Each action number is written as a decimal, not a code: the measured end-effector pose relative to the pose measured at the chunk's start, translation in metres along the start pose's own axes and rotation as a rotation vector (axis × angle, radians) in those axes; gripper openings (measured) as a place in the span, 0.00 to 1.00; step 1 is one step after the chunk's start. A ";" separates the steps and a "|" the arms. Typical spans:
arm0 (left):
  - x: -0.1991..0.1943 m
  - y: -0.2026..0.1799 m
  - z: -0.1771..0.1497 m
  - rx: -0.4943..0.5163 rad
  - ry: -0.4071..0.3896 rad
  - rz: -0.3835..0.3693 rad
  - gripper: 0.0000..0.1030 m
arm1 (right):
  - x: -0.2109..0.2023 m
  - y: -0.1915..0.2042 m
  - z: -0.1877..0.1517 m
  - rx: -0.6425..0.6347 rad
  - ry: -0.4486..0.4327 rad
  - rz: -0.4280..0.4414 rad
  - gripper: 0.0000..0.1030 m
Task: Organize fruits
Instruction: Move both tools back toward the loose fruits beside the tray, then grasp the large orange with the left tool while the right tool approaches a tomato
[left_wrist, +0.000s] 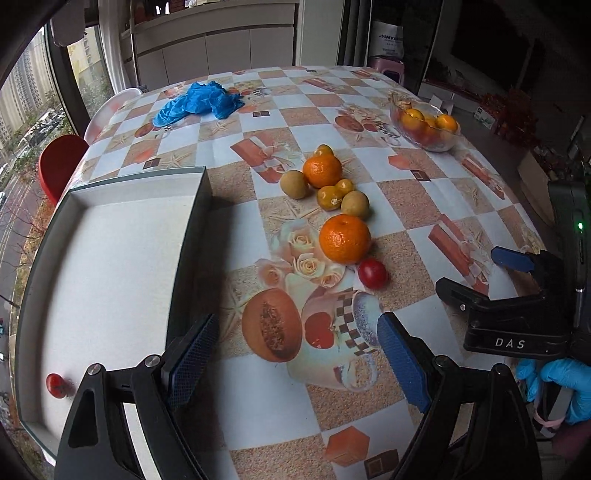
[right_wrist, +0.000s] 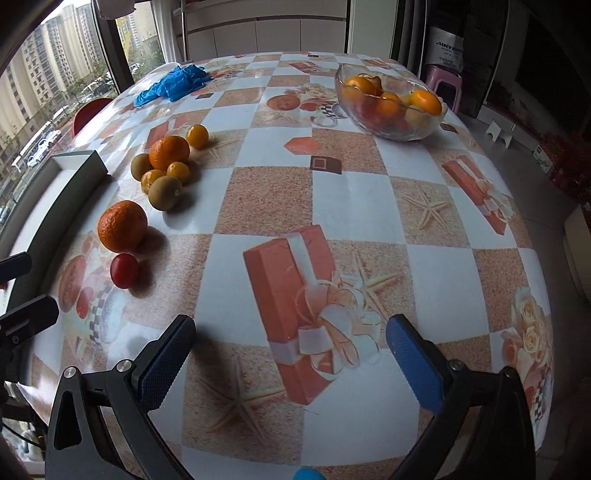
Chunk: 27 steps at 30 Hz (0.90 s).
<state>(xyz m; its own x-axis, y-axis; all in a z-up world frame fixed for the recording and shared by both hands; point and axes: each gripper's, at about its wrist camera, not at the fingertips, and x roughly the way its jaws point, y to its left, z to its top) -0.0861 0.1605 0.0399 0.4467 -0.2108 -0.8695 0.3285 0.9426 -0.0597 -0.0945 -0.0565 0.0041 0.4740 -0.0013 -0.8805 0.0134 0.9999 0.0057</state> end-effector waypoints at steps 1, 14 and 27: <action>0.003 -0.002 0.003 -0.006 0.004 -0.005 0.86 | -0.002 -0.001 -0.002 -0.005 -0.015 0.002 1.00; 0.047 -0.023 0.047 -0.027 0.042 -0.014 0.86 | -0.006 -0.002 -0.017 -0.034 -0.124 0.010 1.00; 0.061 -0.028 0.053 -0.015 0.065 -0.009 0.40 | -0.006 -0.002 -0.019 -0.035 -0.140 0.012 1.00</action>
<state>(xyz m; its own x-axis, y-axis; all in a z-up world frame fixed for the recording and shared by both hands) -0.0243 0.1080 0.0143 0.3891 -0.2023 -0.8987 0.3199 0.9446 -0.0742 -0.1138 -0.0580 0.0002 0.5923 0.0109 -0.8056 -0.0227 0.9997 -0.0032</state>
